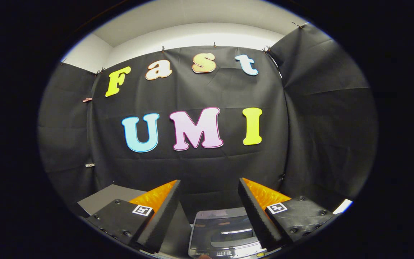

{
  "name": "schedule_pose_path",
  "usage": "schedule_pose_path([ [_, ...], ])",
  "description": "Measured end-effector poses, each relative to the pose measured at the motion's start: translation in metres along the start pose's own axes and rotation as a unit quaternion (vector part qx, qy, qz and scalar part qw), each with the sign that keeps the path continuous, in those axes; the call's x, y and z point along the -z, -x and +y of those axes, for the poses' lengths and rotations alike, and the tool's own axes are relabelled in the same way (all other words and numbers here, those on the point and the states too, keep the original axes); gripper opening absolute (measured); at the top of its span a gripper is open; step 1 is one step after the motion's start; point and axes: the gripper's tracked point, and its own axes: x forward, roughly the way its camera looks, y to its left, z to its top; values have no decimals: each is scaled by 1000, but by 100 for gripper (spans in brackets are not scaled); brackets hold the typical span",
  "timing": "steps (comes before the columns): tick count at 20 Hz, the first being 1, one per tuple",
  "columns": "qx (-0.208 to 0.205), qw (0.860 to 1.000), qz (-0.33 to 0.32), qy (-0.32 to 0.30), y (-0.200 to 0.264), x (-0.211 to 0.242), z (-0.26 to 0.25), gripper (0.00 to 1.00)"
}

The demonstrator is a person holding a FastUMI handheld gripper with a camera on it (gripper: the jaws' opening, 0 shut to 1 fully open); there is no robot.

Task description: Put the clothes into the washing machine and then close the washing machine lid.

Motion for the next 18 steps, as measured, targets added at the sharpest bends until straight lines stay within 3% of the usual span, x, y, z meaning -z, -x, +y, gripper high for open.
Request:
schedule_pose_path([
  [18,-1,1000,15,17,-9,16,12,99],
])
